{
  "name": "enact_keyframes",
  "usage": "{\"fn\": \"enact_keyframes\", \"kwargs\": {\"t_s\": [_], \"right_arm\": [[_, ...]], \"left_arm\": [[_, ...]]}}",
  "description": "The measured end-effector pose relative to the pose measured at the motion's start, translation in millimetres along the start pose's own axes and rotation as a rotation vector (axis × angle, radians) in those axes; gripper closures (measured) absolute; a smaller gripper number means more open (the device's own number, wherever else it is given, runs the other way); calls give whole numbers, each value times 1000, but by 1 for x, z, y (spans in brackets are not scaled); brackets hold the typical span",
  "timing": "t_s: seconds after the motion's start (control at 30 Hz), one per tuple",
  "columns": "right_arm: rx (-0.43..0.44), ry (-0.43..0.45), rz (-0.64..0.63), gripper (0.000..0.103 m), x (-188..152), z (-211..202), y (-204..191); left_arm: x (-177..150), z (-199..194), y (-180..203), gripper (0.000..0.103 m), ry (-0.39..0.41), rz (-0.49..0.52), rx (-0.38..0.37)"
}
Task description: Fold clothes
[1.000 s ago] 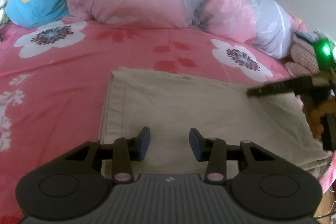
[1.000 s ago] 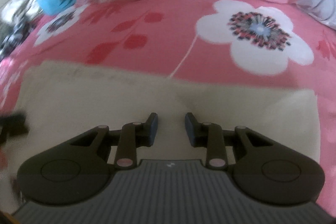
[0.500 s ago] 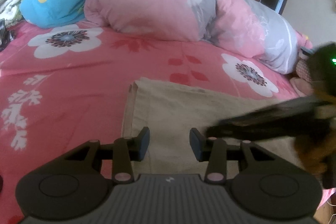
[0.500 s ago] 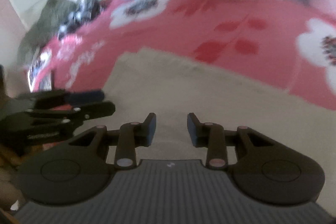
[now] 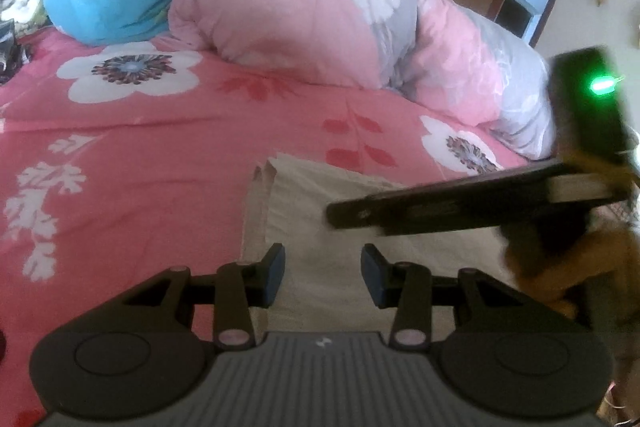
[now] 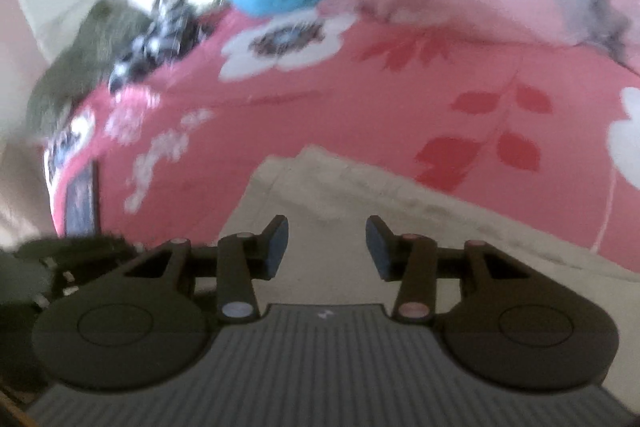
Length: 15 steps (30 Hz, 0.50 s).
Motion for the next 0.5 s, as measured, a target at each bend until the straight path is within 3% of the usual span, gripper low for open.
{"fn": "enact_keyframes", "kwargs": {"t_s": [0.07,0.2,0.33,0.5], "right_arm": [[-11,-9,44,61,3,19,5],[-9,88,142,61,18,17,11],[21,184,131,61,20,-22,2],[48,276,138,61,-3,-89,-3]], "left_arm": [[4,-6,-4,60,14,-10,12],[18,-26,-15,60,77,-46,60],[30,-42,-13,60,122,-54,84],[35,-63,17,60,161,25,72]]}}
Point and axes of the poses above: each gripper's, at about its wrist camera, not at the fingertips, and z roughly the way its jaws point, y to its right, x to its top, the point moved 9 cm from there along z, roughly the way its jaws point, and after that the axes turned 5 degrees about x, right-handed, at the moved point
